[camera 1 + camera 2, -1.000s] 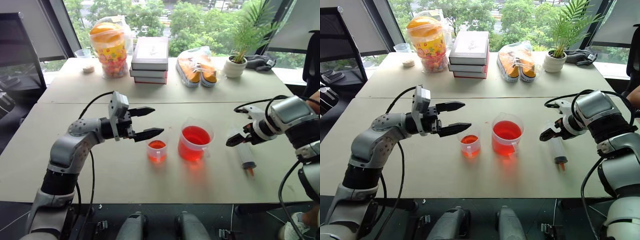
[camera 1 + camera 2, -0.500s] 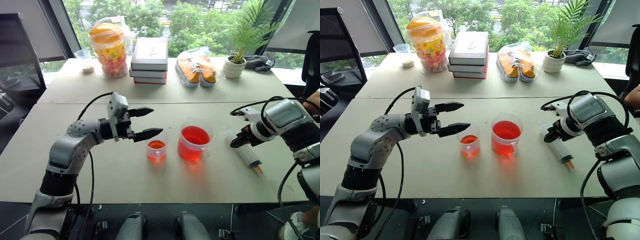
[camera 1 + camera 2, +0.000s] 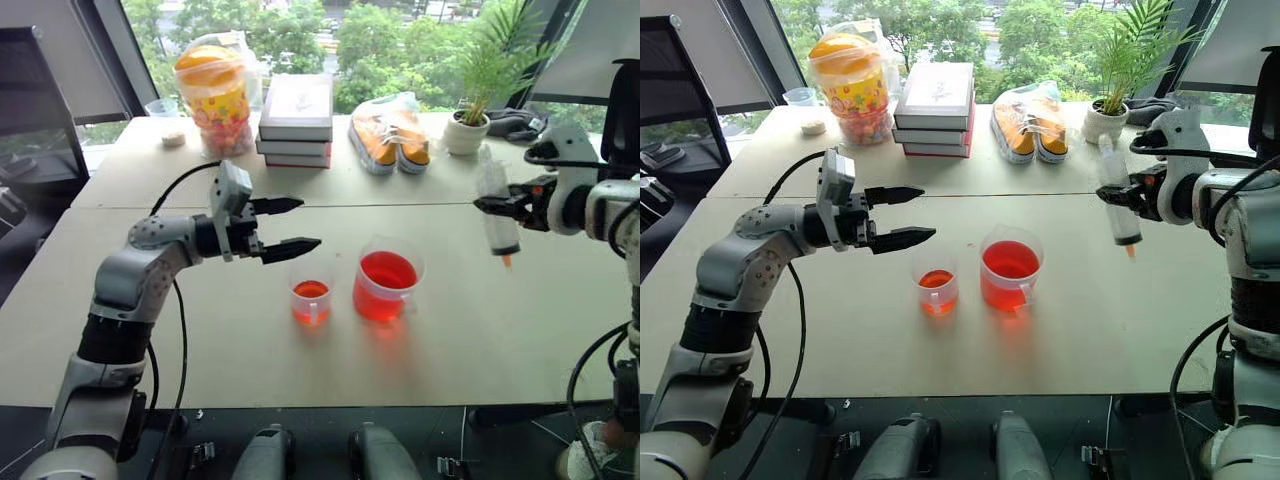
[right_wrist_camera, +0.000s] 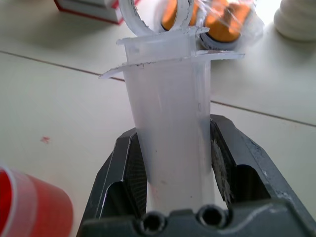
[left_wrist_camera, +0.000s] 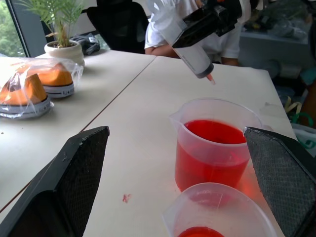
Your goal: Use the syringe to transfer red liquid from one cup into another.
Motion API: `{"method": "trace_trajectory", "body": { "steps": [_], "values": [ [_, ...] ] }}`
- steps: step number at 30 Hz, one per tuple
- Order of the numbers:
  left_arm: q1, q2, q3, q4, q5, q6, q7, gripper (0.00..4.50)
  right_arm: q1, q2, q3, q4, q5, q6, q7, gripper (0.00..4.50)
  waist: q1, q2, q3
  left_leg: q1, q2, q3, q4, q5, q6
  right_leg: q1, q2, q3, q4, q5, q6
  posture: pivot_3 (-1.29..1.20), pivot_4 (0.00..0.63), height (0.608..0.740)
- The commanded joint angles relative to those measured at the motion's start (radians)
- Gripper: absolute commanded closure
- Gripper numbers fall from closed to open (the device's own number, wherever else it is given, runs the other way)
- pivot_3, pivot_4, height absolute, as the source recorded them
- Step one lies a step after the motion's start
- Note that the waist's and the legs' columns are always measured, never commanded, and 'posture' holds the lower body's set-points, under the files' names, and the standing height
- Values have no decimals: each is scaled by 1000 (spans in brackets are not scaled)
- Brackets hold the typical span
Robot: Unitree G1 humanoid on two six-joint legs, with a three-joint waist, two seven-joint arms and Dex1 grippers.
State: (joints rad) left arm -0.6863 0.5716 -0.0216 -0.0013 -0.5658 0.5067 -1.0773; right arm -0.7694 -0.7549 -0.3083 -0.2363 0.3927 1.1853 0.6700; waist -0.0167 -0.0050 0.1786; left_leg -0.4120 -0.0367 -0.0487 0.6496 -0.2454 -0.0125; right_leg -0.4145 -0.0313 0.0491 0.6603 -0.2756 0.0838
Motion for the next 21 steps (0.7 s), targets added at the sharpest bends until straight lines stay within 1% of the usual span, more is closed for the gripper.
{"method": "trace_trajectory", "body": {
  "steps": [1,2,3,7,12,14,17,21],
  "values": [
    [-79,-7,-14,54,23,-34,-48,0,-28,198,-217,-243,248,-83,-37,3060,3,0,0,0,0,-1,0,0,0,0,0,0,1,0,0,0,150,740],
    [-92,-4,-18,74,29,-39,-68,0,-28,257,-238,-265,286,-88,-71,3060,3,0,0,0,0,-1,0,0,0,0,0,0,1,0,0,0,150,740],
    [-103,-2,-18,90,32,-41,-82,0,-9,288,-231,-282,304,-104,-83,3060,5,0,0,0,0,-2,1,0,0,0,0,-1,2,0,0,0,150,740],
    [-138,-7,-17,120,30,-30,-113,0,118,353,-130,-343,299,-239,-91,3060,6,-1,-1,0,-1,-3,2,0,0,3,-2,-2,-1,0,0,0,150,740],
    [-188,-18,-24,137,30,-21,-145,0,314,358,8,-365,215,-439,-60,3060,4,-1,-1,0,-1,-2,1,0,0,1,-2,-2,0,0,0,0,150,740],
    [-220,-31,-29,146,24,-12,-157,0,375,360,39,-346,184,-512,-53,3060,3,-1,-1,0,-1,-2,1,0,0,1,-1,-2,0,0,0,0,150,740],
    [-270,-58,-37,166,19,-3,-178,0,434,371,75,-315,152,-600,-52,3060,3,-1,-1,0,-1,-2,2,0,0,2,0,-2,1,0,0,0,150,740],
    [-329,-96,-55,182,8,6,-233,0,474,375,116,-286,120,-674,-64,3060,0,-1,-1,2,-1,-2,2,0,0,3,1,-1,1,0,0,0,150,740]
  ]
}}
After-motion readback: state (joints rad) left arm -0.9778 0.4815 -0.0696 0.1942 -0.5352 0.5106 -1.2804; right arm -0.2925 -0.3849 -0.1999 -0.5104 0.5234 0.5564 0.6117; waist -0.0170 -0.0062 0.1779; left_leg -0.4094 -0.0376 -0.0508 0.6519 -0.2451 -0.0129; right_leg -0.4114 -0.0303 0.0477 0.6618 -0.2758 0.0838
